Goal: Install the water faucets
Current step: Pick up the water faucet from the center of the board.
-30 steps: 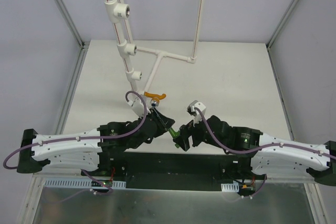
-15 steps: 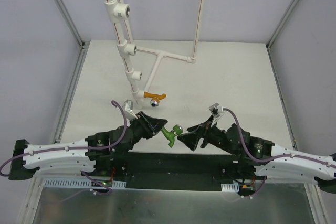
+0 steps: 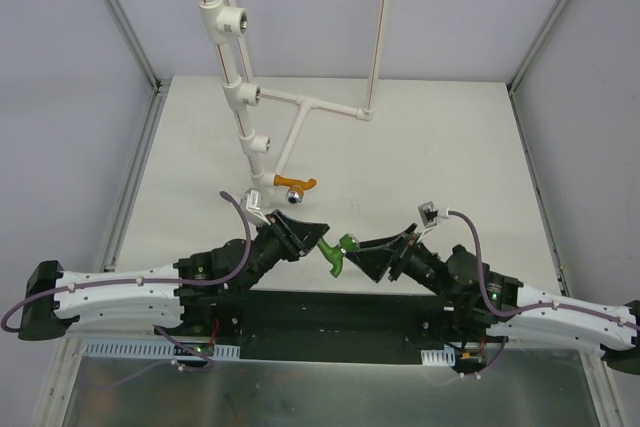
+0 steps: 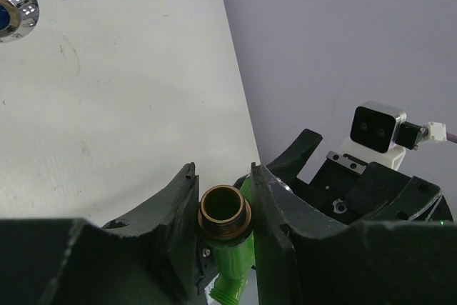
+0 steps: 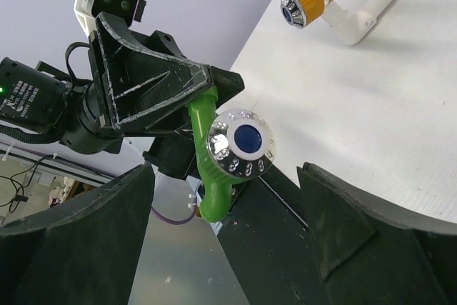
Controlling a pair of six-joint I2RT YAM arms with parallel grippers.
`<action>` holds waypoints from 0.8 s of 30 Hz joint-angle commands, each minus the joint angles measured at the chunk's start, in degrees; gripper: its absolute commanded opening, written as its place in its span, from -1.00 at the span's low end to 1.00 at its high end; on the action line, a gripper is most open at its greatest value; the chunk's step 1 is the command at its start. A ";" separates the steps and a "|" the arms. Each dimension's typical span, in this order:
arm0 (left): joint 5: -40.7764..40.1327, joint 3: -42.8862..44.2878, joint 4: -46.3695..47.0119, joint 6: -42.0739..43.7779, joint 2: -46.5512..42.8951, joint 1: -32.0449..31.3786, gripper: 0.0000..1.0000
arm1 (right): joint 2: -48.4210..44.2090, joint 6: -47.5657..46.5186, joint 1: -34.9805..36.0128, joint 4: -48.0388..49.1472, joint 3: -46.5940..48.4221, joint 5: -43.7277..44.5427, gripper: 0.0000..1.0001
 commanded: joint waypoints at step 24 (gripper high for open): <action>-3.61 0.67 26.85 -9.72 8.18 1.47 -1.00 | 8.61 -5.93 0.08 26.25 0.78 0.90 0.61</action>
